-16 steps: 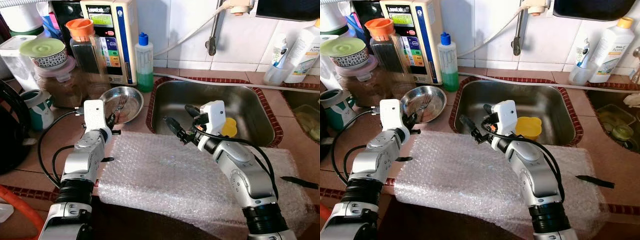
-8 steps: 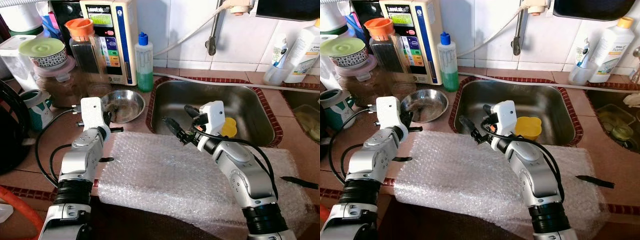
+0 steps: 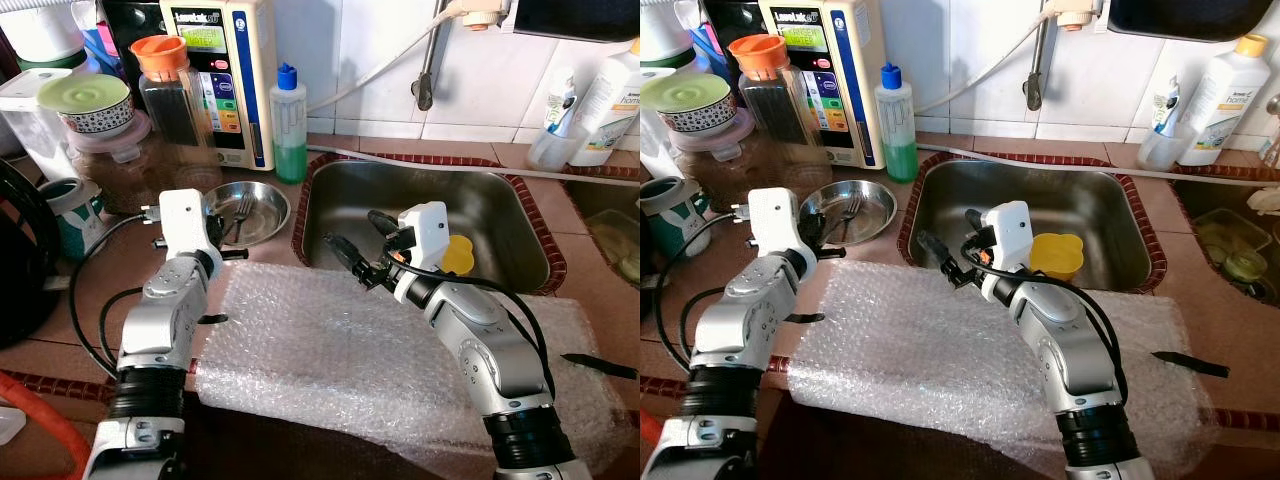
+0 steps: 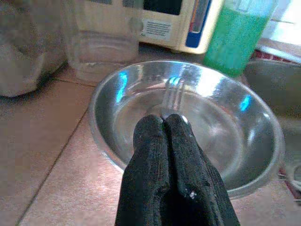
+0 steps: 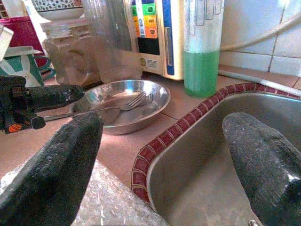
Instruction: Kitchen organization
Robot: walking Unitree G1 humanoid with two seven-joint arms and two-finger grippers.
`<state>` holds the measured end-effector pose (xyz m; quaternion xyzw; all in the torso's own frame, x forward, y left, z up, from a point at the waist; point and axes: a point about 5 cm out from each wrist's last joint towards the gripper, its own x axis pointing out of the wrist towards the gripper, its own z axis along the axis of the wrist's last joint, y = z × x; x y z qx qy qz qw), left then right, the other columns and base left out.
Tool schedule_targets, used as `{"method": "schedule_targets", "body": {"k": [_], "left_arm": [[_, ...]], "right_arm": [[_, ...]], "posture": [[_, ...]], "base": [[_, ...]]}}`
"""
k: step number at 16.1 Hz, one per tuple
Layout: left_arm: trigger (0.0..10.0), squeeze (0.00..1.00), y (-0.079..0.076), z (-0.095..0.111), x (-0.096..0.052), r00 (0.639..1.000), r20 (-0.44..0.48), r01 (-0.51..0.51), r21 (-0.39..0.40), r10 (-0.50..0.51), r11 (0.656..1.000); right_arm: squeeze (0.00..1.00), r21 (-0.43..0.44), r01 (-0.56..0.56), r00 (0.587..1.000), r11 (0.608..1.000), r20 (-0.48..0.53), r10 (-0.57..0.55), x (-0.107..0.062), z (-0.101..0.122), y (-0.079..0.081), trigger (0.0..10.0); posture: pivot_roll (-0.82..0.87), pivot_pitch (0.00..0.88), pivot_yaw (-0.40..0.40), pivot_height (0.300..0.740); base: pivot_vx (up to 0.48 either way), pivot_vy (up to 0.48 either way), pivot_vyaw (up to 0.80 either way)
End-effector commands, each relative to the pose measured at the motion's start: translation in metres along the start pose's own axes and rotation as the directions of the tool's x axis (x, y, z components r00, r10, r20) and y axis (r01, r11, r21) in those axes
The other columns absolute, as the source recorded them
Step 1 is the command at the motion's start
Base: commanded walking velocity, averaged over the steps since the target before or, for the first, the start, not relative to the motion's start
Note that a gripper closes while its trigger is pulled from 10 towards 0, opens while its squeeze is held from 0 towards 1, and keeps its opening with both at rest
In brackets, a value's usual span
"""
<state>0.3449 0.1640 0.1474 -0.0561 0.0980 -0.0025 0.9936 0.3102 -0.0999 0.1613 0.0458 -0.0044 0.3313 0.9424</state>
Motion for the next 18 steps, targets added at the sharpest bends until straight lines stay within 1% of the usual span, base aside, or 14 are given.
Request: {"method": "schedule_targets", "body": {"k": [1,2,4,5,6,7,10,11,12,13,15,16,17,18], "left_arm": [[0.0,0.0,-0.004,0.01,-0.002,0.998,0.06,0.029,0.025,-0.03,0.999],[0.0,0.0,-0.005,0.016,-0.002,0.996,0.084,0.041,0.044,-0.044,0.998],[0.0,0.0,-0.005,0.02,-0.002,0.994,0.104,0.041,0.017,-0.043,0.999],[0.0,0.0,-0.006,0.023,-0.001,0.99,0.124,0.058,0.041,-0.063,0.997],[4.5,0.0,-0.007,0.024,0.0,0.989,0.127,0.065,0.056,-0.072,0.996],[10.0,1.0,-0.008,0.024,0.003,0.99,0.114,0.071,0.059,-0.077,0.996],[10.0,1.0,-0.007,0.027,0.007,0.99,0.112,0.084,0.054,-0.09,0.995],[10.0,1.0,-0.003,0.031,0.007,0.987,0.142,0.066,0.055,-0.073,0.996],[10.0,1.0,0.004,0.039,0.003,0.978,0.21,0.018,0.013,-0.021,1.0],[10.0,1.0,0.008,0.04,0.001,0.972,0.235,-0.009,0.013,0.006,1.0],[10.0,1.0,0.016,0.037,-0.009,0.955,0.287,-0.07,-0.007,0.069,0.998],[10.0,1.0,0.02,0.027,-0.021,0.949,0.299,-0.096,-0.035,0.102,0.995],[10.0,1.0,0.021,0.025,-0.023,0.948,0.3,-0.1,-0.04,0.107,0.994],[10.0,1.0,0.023,0.018,-0.031,0.942,0.312,-0.115,-0.045,0.123,0.992]], "right_arm": [[0.0,-0.008,-0.008,1.0,1.0,0.008,0.008,0.003,0.003,0.001,10.0],[0.0,-0.007,-0.007,1.0,1.0,0.007,0.007,0.003,0.003,0.001,10.0],[0.0,-0.007,-0.006,1.0,1.0,0.005,0.006,0.003,0.002,0.002,10.0],[0.0,-0.007,-0.004,1.0,1.0,0.005,0.004,0.003,0.002,0.002,10.0],[0.0,-0.009,-0.002,1.0,1.0,0.005,0.002,0.003,0.002,0.002,10.0],[0.0,-0.01,0.001,1.0,1.0,0.006,-0.001,0.003,0.002,0.001,10.0],[0.0,-0.012,0.006,1.0,1.0,0.006,-0.006,0.001,0.003,0.001,10.0],[0.0,-0.012,0.008,1.0,1.0,0.005,-0.008,0.0,0.003,0.001,10.0],[0.0,-0.009,0.016,1.0,1.0,0.002,-0.016,-0.002,0.001,0.001,10.0],[0.0,-0.007,0.017,1.0,1.0,-0.001,-0.017,-0.003,0.0,0.001,10.0],[0.0,-0.004,0.013,1.0,1.0,-0.005,-0.013,-0.003,-0.002,0.004,10.0],[0.0,-0.003,0.01,1.0,1.0,-0.006,-0.01,-0.003,-0.002,0.004,10.0],[0.0,-0.003,0.011,1.0,1.0,-0.007,-0.011,-0.003,-0.002,0.004,10.0],[0.0,-0.002,0.008,1.0,1.0,-0.011,-0.008,-0.003,-0.003,0.004,10.0]], "posture": [[-0.01,0.0,0.032,0.74],[-0.01,0.0,0.032,0.74],[-0.01,0.0,0.033,0.74],[-0.01,0.0,0.033,0.74],[-0.01,0.0,0.034,0.74],[-0.01,0.0,0.034,0.74],[-0.02,0.0,0.035,0.74],[-0.02,0.0,0.035,0.74],[-0.02,0.0,0.035,0.74],[-0.02,0.0,0.034,0.74],[-0.01,0.0,0.029,0.74],[0.0,0.004,0.022,0.74],[0.0,0.004,0.022,0.74],[0.01,0.007,0.014,0.74]], "base": [[0.0,0.0,0.0],[0.0,0.0,0.0],[0.0,0.0,0.0],[0.0,0.0,0.0],[0.0,0.0,0.0],[0.0,0.0,0.0],[0.0,0.0,0.0],[0.0,0.0,0.0],[0.0,0.0,0.0],[0.0,0.0,0.0],[0.0,0.0,0.0],[0.0,0.0,0.0],[0.0,0.0,0.0],[0.0,0.0,0.0]]}}
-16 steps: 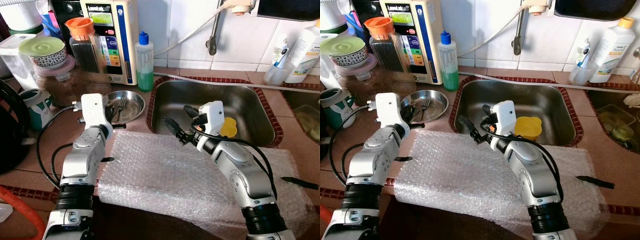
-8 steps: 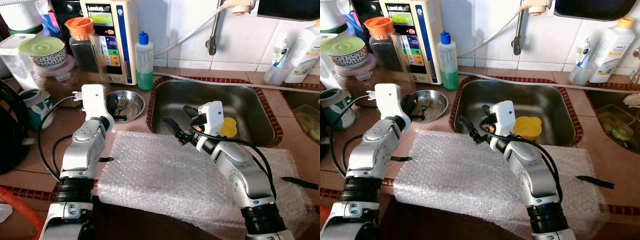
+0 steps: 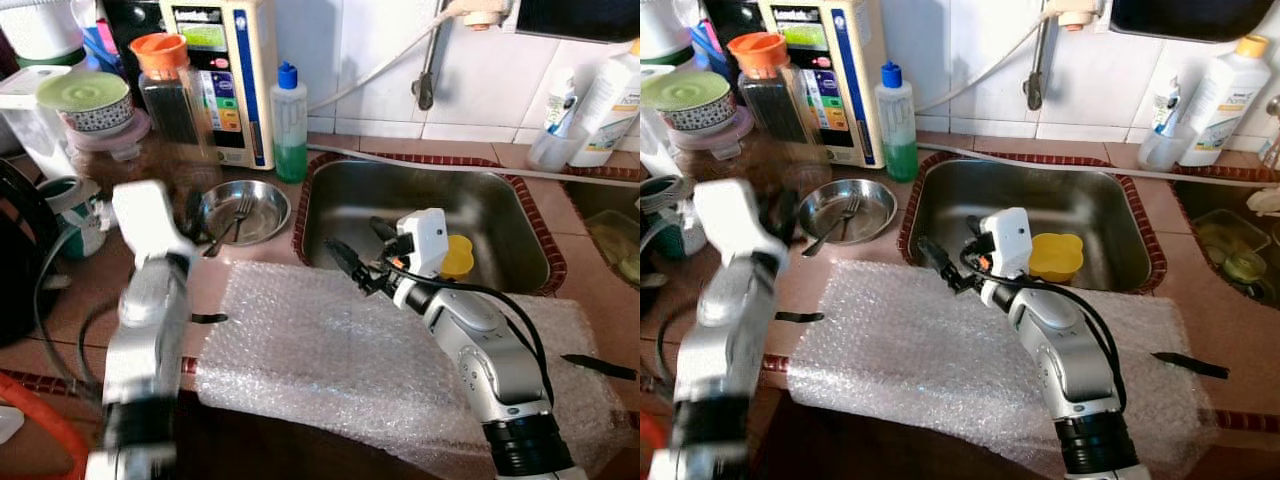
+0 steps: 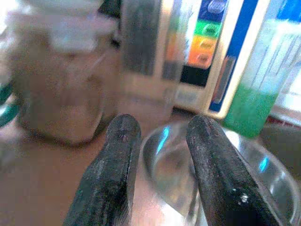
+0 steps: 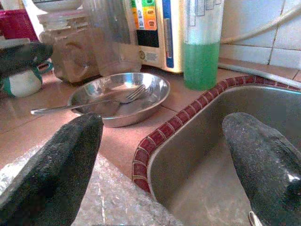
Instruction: Kitchen organization
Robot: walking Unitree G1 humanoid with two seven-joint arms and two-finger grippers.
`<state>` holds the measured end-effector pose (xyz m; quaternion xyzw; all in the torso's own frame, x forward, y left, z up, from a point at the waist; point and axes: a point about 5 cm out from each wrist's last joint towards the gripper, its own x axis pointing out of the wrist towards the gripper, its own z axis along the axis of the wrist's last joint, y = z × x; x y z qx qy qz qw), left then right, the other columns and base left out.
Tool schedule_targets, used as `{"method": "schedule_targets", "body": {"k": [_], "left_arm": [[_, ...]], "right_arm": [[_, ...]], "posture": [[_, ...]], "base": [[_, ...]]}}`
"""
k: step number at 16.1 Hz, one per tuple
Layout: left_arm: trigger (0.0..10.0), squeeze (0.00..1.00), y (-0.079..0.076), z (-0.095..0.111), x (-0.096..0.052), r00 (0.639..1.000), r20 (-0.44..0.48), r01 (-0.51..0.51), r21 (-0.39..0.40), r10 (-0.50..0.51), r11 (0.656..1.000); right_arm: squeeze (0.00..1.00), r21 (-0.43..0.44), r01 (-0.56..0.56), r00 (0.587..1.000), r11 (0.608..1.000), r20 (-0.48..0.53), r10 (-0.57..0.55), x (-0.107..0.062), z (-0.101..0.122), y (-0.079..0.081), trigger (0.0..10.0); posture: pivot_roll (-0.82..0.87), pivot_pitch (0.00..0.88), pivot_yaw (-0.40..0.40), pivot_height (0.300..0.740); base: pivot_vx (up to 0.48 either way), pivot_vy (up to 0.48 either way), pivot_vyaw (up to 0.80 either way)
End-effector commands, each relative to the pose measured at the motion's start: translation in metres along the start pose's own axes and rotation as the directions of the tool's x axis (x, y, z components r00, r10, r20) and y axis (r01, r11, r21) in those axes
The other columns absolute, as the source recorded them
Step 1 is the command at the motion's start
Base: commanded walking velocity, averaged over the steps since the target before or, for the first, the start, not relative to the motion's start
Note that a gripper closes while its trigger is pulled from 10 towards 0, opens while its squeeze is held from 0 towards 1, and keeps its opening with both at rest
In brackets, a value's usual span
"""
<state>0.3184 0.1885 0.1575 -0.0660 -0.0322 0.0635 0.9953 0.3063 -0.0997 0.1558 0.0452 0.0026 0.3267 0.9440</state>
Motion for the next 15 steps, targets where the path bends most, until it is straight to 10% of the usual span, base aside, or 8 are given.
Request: {"method": "schedule_targets", "body": {"k": [1,5,15], "left_arm": [[10.0,1.0,0.002,0.01,-0.005,0.998,0.06,-0.019,-0.003,0.019,1.0],[10.0,1.0,0.016,0.006,-0.022,0.991,0.085,-0.102,-0.036,0.105,0.994],[10.0,1.0,-0.012,-0.014,-0.023,0.997,-0.072,-0.02,-0.515,-0.02,0.857]], "right_arm": [[0.0,-0.006,-0.006,1.0,1.0,0.0,0.006,0.0,0.003,0.002,10.0],[0.0,-0.012,-0.009,1.0,1.0,-0.004,0.009,-0.001,0.002,0.003,10.0],[0.0,-0.029,0.011,1.0,1.0,-0.006,-0.011,0.001,0.001,0.001,10.0]], "posture": [[0.01,0.011,0.009,0.74],[0.02,0.019,-0.006,0.74],[0.02,0.009,0.002,0.74]], "base": [[0.0,0.0,0.0],[0.0,0.0,0.0],[0.0,0.0,0.0]]}}
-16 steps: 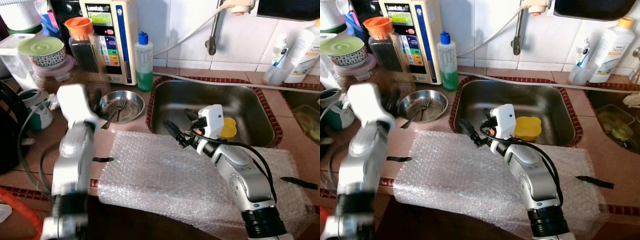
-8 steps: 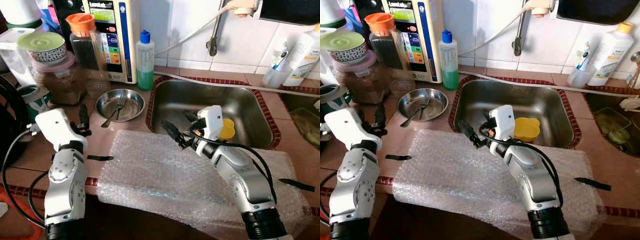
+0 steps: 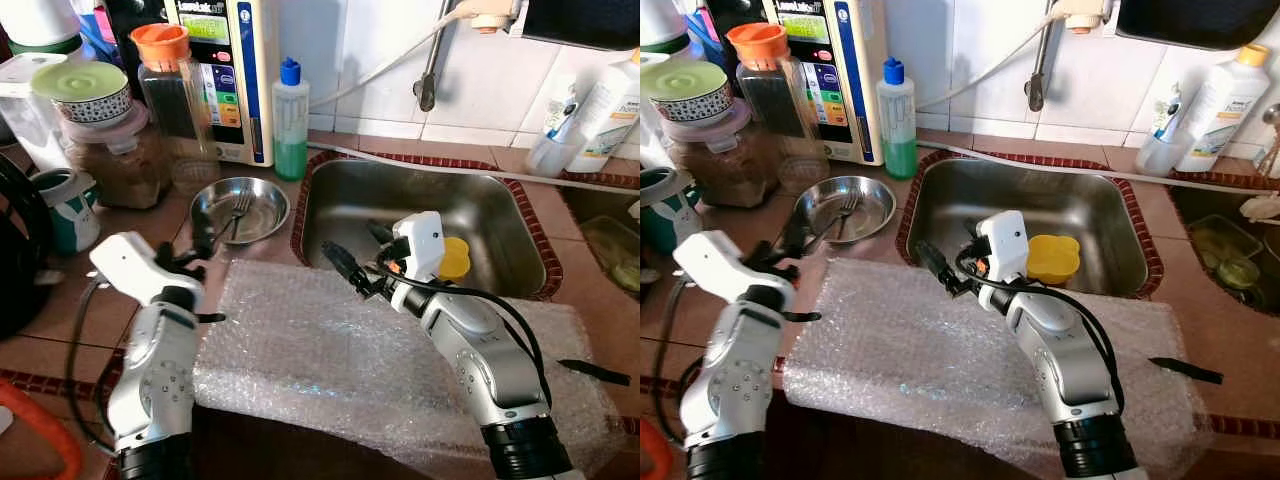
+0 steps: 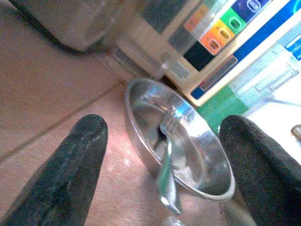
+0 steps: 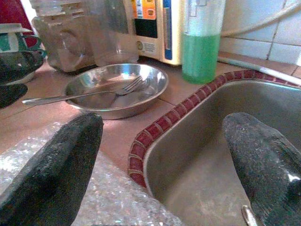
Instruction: Kitchen organization
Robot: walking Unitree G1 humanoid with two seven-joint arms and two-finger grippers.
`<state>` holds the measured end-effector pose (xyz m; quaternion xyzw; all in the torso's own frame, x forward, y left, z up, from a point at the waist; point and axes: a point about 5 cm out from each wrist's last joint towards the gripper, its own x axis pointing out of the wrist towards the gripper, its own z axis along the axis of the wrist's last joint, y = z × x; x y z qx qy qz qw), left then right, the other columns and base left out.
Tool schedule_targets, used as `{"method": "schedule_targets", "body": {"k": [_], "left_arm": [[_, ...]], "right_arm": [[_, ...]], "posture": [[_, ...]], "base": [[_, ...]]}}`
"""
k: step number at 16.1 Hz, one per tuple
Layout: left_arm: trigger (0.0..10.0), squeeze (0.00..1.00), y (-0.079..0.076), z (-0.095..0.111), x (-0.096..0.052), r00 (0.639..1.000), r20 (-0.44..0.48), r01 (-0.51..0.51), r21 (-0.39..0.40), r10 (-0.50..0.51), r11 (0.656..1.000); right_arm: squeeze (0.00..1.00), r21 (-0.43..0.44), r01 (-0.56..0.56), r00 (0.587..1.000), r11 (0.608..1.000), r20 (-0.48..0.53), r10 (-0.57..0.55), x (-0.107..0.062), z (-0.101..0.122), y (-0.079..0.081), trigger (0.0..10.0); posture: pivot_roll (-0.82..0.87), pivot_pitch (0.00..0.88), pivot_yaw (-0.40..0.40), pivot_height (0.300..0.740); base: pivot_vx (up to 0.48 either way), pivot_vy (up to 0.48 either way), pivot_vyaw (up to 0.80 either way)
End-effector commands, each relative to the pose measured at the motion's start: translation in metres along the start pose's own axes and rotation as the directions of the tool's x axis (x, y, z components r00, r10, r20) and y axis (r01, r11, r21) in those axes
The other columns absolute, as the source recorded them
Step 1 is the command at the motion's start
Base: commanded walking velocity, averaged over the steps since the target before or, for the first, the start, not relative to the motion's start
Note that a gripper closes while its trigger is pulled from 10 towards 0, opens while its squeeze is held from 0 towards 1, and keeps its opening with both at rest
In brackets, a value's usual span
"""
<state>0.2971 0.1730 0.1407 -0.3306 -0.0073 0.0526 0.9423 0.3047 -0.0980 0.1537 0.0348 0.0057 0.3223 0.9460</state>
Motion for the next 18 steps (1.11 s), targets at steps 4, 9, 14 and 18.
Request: {"method": "schedule_targets", "body": {"k": [4,9,14,18], "left_arm": [[10.0,0.0,-0.008,-0.011,0.002,0.995,-0.096,0.013,-0.084,-0.021,0.996],[0.0,0.0,-0.017,-0.016,-0.003,0.989,-0.13,0.043,-0.215,-0.072,0.976],[0.0,0.0,-0.022,-0.02,-0.004,0.981,-0.17,0.032,-0.312,-0.089,0.95],[0.0,0.0,-0.02,-0.021,-0.005,0.981,-0.183,-0.001,-0.347,-0.067,0.938]], "right_arm": [[0.0,-0.018,0.009,1.0,1.0,0.007,-0.009,0.0,0.003,-0.002,10.0],[0.0,-0.025,0.009,1.0,1.0,0.004,-0.009,0.001,0.003,-0.002,10.0],[0.0,-0.031,0.001,1.0,1.0,0.002,-0.001,0.001,0.003,-0.002,10.0],[0.0,-0.032,-0.001,1.0,0.999,0.0,0.001,0.001,0.003,-0.001,10.0]], "posture": [[0.01,0.007,0.009,0.74],[0.01,0.006,0.011,0.74],[0.01,0.002,0.008,0.74],[0.0,0.004,0.009,0.74]], "base": [[0.0,0.0,0.0],[0.0,0.0,0.0],[0.0,0.0,0.0],[0.0,0.0,0.0]]}}
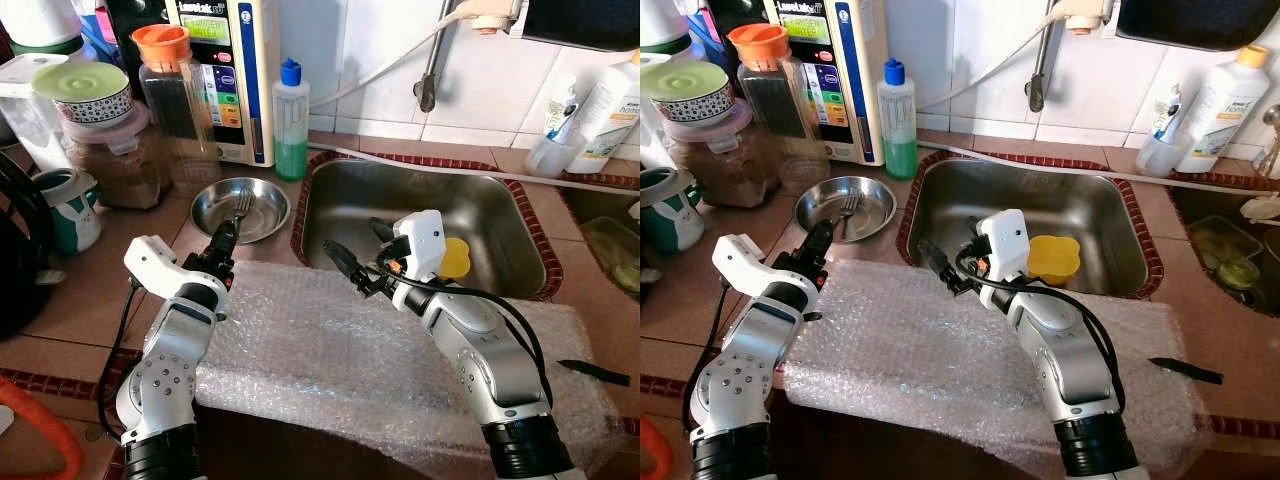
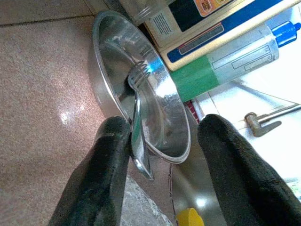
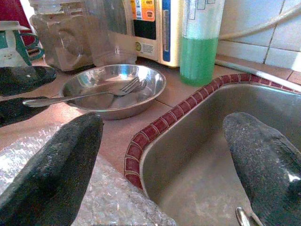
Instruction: Kitchen organization
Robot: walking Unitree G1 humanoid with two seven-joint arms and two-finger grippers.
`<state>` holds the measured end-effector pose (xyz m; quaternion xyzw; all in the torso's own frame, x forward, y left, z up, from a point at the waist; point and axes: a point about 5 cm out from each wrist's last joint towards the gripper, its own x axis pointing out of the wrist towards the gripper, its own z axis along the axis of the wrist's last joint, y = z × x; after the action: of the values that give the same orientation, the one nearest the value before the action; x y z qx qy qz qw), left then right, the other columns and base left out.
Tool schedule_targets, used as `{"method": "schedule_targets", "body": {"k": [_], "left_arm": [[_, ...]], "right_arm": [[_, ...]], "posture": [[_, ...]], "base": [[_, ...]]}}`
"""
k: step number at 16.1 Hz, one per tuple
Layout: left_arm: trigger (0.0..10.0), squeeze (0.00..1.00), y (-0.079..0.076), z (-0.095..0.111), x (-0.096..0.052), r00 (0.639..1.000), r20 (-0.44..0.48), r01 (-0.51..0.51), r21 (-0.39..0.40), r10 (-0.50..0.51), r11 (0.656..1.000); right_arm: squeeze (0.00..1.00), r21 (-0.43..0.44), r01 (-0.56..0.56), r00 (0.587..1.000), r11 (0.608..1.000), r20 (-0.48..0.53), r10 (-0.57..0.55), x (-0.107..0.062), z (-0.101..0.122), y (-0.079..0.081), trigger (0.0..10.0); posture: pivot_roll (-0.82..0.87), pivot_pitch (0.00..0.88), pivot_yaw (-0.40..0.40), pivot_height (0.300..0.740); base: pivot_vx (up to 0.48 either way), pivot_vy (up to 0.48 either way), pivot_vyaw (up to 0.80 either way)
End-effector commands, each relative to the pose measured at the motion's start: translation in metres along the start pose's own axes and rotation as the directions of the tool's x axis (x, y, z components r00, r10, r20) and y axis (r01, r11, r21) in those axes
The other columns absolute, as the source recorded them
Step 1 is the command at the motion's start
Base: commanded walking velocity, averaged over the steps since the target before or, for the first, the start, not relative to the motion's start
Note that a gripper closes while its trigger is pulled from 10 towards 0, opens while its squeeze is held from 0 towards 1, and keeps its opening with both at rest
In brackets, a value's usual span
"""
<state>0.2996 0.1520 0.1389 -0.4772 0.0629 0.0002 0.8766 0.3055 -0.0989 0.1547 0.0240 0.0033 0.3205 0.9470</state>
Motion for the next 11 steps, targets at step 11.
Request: {"method": "schedule_targets", "body": {"k": [11], "left_arm": [[0.0,0.0,0.0014,-0.0055,-0.0002,0.999,-0.021,-0.027,-0.102,0.025,0.994]], "right_arm": [[0.0,-0.012,-0.003,1.0,1.0,0.007,0.003,0.0011,0.0023,-0.0003,10.0]], "posture": [[0.0,0.001,0.013,0.74]], "base": [[0.0,0.0,0.0]]}}
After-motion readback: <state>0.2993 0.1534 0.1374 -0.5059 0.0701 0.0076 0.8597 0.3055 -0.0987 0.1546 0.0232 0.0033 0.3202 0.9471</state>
